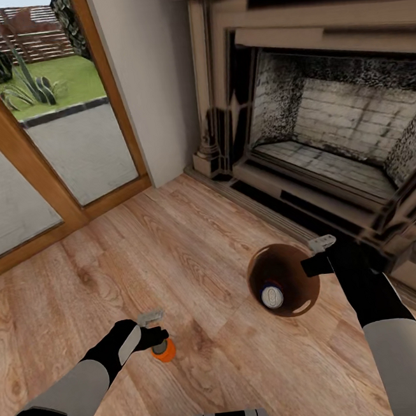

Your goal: Put the three can of soda from the living room inside the tash can in the kitchen.

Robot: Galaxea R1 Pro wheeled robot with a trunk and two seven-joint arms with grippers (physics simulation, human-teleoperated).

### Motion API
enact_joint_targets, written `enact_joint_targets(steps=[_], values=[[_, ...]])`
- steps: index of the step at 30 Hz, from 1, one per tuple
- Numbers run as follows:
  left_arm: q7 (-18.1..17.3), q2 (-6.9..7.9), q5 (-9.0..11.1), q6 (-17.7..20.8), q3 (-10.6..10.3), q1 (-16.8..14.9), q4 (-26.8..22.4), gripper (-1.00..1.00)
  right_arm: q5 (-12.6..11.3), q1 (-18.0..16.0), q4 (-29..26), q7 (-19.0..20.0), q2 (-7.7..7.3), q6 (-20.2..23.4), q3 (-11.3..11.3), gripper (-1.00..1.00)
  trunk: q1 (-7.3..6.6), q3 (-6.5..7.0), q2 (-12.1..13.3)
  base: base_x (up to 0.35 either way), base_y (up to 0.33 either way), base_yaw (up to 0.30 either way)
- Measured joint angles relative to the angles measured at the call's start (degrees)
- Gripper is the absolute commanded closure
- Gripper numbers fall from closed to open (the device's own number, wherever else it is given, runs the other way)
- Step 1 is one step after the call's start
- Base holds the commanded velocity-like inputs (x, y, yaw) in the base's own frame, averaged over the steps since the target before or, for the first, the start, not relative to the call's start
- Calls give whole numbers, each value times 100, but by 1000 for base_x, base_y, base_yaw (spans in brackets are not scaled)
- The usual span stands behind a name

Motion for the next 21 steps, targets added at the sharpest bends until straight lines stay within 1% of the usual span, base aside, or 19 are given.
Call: enact_joint_targets(steps=[6,12,21], values=[[15,-11,-20,-4,-32,3,5,-100,6,0,0,0,-9,0,-1,100,0,0,0,0,0,0],[16,-43,-33,-18,-60,7,4,-100,10,1,1,3,-12,2,-2,100,16,-132,-8,0,0,0],[20,-52,-24,-45,-65,8,-42,-100,8,8,0,0,-12,-1,12,100,15,-133,-8,0,0,0]])
